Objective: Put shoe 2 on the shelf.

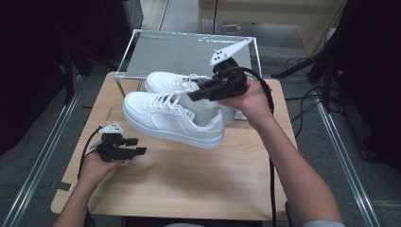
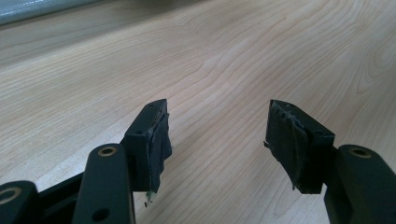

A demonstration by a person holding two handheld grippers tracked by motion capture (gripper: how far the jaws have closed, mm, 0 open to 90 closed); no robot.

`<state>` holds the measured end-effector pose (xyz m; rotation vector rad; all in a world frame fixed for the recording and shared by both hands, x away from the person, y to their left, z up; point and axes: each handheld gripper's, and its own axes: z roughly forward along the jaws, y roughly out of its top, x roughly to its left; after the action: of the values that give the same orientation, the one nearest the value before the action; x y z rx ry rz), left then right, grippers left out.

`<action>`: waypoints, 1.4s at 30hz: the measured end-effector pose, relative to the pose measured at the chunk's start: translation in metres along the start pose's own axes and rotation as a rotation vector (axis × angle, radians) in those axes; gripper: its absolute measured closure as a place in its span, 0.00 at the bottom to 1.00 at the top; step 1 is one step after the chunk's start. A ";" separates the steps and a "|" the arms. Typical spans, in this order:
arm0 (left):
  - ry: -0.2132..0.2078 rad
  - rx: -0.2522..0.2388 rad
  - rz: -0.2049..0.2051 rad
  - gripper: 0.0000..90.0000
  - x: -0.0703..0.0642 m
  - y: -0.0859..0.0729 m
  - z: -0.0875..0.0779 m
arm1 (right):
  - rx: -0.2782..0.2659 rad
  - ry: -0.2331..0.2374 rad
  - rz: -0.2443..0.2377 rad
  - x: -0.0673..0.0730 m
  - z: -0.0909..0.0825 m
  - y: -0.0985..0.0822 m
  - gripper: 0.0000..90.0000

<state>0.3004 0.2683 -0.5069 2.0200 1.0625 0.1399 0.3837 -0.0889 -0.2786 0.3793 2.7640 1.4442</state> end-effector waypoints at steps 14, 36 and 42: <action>-0.007 0.002 0.006 0.44 -0.001 0.000 0.002 | -0.026 -0.193 0.133 -0.027 -0.006 0.035 0.83; -0.048 0.014 0.023 0.44 -0.003 0.003 0.006 | 0.008 -0.541 0.356 -0.103 0.029 0.074 0.83; -0.055 0.018 0.024 0.44 -0.003 0.003 0.007 | 0.009 -0.627 0.397 -0.116 0.041 0.085 0.83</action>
<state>0.3033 0.2605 -0.5089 2.0421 1.0083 0.0871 0.5186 -0.0336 -0.2462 1.1985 2.2566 1.0955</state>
